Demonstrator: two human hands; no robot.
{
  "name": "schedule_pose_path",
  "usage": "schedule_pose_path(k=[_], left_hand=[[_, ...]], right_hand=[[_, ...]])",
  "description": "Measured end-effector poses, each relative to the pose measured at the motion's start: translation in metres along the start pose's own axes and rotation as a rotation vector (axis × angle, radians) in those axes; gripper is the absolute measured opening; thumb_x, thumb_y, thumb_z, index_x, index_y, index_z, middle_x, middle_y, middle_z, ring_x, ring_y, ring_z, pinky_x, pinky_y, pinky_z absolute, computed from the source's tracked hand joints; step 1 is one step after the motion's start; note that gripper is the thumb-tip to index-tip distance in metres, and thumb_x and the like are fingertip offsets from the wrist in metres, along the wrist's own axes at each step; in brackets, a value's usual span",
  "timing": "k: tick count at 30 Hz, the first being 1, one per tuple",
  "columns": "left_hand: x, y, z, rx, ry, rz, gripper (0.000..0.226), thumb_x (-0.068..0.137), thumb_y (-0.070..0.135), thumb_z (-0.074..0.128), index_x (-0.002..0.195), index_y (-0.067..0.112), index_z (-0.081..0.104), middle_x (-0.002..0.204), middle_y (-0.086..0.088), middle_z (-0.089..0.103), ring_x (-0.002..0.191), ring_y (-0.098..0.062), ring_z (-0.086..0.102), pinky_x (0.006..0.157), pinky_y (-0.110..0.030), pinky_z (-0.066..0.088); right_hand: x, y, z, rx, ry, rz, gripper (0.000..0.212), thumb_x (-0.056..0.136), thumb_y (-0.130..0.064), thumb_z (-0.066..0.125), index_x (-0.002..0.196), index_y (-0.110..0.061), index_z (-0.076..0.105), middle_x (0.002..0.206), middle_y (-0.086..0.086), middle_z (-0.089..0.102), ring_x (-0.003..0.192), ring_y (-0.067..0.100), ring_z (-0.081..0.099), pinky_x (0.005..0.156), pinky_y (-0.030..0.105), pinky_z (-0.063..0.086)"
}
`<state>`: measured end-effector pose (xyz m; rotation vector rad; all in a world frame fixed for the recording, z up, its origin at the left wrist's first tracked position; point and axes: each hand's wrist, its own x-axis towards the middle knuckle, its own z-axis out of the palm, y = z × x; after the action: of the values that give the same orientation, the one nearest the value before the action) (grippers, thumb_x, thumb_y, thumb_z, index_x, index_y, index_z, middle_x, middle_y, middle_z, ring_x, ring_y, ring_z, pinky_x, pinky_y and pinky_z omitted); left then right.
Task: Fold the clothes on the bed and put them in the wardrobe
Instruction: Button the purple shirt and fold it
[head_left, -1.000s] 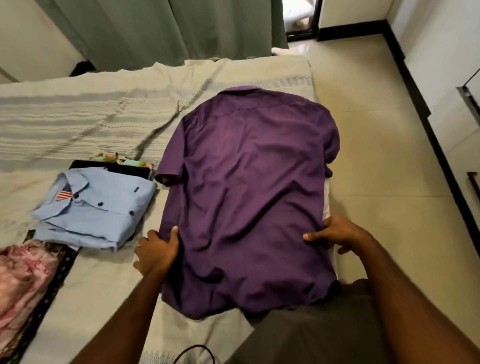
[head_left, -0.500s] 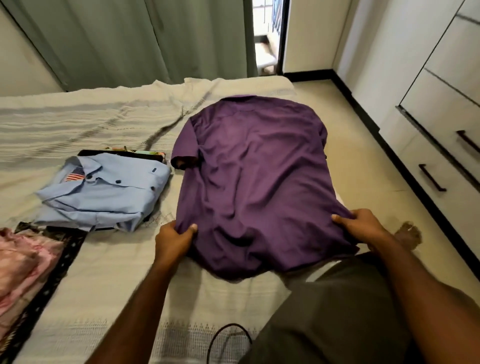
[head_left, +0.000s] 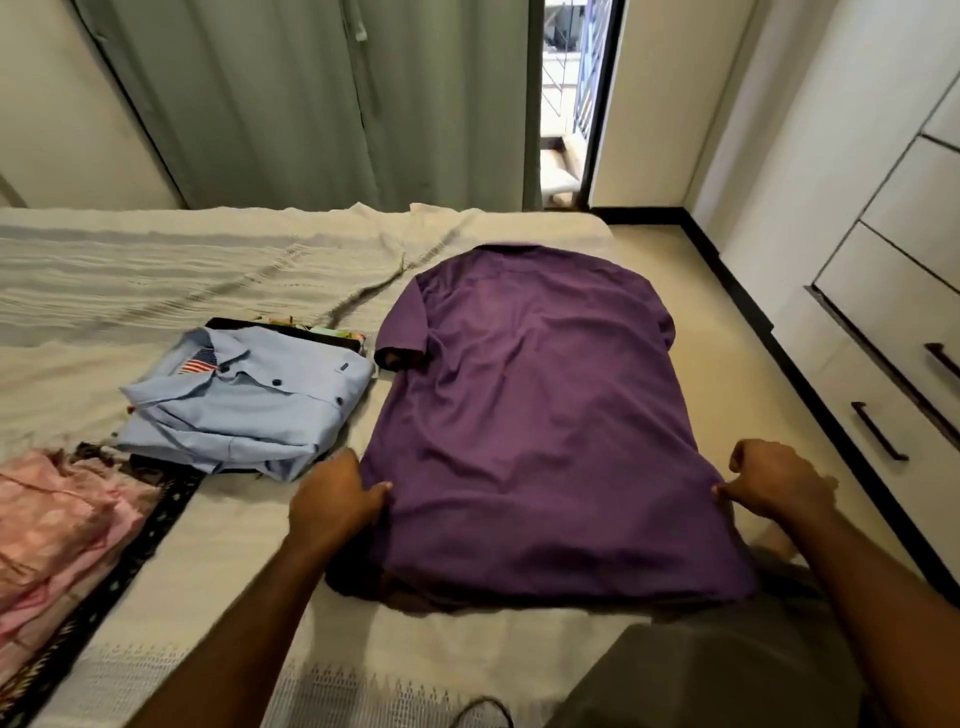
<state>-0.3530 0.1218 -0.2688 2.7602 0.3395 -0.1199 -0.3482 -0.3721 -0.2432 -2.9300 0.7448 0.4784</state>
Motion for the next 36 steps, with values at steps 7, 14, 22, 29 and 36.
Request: schedule_pose_path(k=[7,14,22,29,36], left_hand=[[0.112,0.052,-0.012,-0.323,0.157,0.055,0.047,0.088,0.040,0.073,0.110,0.002,0.055,0.106,-0.020,0.063,0.103,-0.040,0.061,0.079,-0.041,0.044],[0.213,0.079,-0.020,-0.457,0.034,-0.241,0.104,0.076,0.077,0.065,0.142,0.000,0.043,0.140,-0.021,0.052,0.126,-0.040,0.053,0.095,-0.046,0.048],[0.290,0.065,-0.031,-0.475,0.009,-0.240,0.023,0.086,0.013,0.059,0.102,0.000,0.069,0.106,-0.022,0.070,0.098,-0.038,0.068,0.079,-0.042,0.056],[0.360,-0.005,-0.081,-0.760,0.235,-0.606,0.047,0.095,0.022,0.061,0.132,-0.005,0.053,0.132,-0.022,0.060,0.115,-0.042,0.061,0.085,-0.044,0.055],[0.360,-0.013,-0.049,-0.465,-0.034,-0.243,0.088,0.066,0.052,0.090,0.129,0.003,0.052,0.124,-0.013,0.059,0.116,-0.035,0.058,0.095,-0.042,0.051]], right_hand=[[0.030,-0.125,-0.044,0.143,0.130,-0.351,0.020,0.086,-0.042,0.062,0.101,-0.031,0.058,0.111,-0.006,0.059,0.102,0.024,0.061,0.100,0.051,0.043],[0.038,-0.276,-0.038,0.141,0.029,-0.669,0.037,0.089,-0.045,0.062,0.120,-0.027,0.055,0.133,-0.001,0.056,0.126,0.025,0.054,0.101,0.048,0.044],[0.048,-0.332,0.012,0.091,-0.111,-0.764,0.048,0.091,-0.045,0.062,0.130,-0.023,0.044,0.142,-0.002,0.046,0.130,0.026,0.048,0.103,0.053,0.038],[0.056,-0.339,0.021,0.059,-0.052,-0.764,0.034,0.092,-0.042,0.060,0.123,-0.030,0.051,0.136,-0.008,0.048,0.128,0.020,0.046,0.104,0.055,0.033],[0.052,-0.371,0.012,0.113,0.098,-0.790,0.050,0.090,-0.051,0.058,0.133,-0.027,0.047,0.148,-0.006,0.037,0.136,0.021,0.039,0.110,0.055,0.030]])
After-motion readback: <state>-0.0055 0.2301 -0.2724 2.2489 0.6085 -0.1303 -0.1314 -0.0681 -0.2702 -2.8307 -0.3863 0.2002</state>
